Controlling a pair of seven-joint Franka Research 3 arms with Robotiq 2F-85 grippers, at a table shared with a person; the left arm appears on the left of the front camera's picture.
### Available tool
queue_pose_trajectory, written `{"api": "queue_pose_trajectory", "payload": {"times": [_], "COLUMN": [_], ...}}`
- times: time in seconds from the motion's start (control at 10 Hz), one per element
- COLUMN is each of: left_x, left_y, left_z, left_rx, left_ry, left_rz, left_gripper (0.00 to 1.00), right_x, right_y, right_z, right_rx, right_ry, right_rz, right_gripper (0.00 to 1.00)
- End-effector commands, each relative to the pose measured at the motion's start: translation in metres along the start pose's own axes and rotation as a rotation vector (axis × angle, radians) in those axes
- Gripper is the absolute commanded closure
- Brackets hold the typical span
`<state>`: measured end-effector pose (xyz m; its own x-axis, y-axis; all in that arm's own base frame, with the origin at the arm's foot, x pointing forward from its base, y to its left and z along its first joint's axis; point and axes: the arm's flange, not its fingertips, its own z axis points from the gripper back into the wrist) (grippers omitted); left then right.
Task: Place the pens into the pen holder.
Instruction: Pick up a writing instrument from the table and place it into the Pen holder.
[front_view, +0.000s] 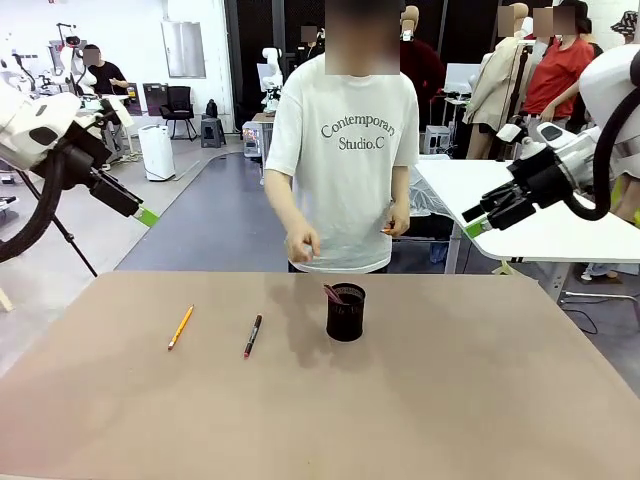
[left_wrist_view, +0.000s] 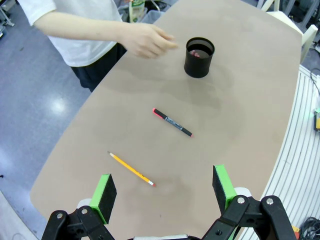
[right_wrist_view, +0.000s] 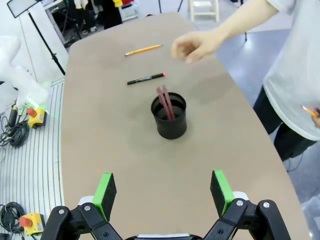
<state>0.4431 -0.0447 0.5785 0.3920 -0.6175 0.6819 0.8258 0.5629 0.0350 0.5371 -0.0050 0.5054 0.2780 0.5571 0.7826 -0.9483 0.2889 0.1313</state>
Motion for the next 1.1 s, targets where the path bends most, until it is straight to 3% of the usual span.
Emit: {"api": "queue_pose_trajectory", "payload": {"times": [0.0,1.0], "left_x": [0.0003,0.0003], "left_y": [0.0009,0.0009], "left_z": [0.0004,0.0004], "left_rx": [0.005,0.005], "left_ry": [-0.003,-0.003], "left_rz": [-0.001,-0.001], "left_gripper": [0.0,0.0], "right_x": [-0.0109,-0.0051], "right_y": [0.0037,-0.002], "right_z": [0.0002,0.0033], "right_rx": [-0.036,-0.016], "right_ry": [0.013,0.001], "right_rz": [0.019,-0.005], "right_gripper": [0.0,0.0]}}
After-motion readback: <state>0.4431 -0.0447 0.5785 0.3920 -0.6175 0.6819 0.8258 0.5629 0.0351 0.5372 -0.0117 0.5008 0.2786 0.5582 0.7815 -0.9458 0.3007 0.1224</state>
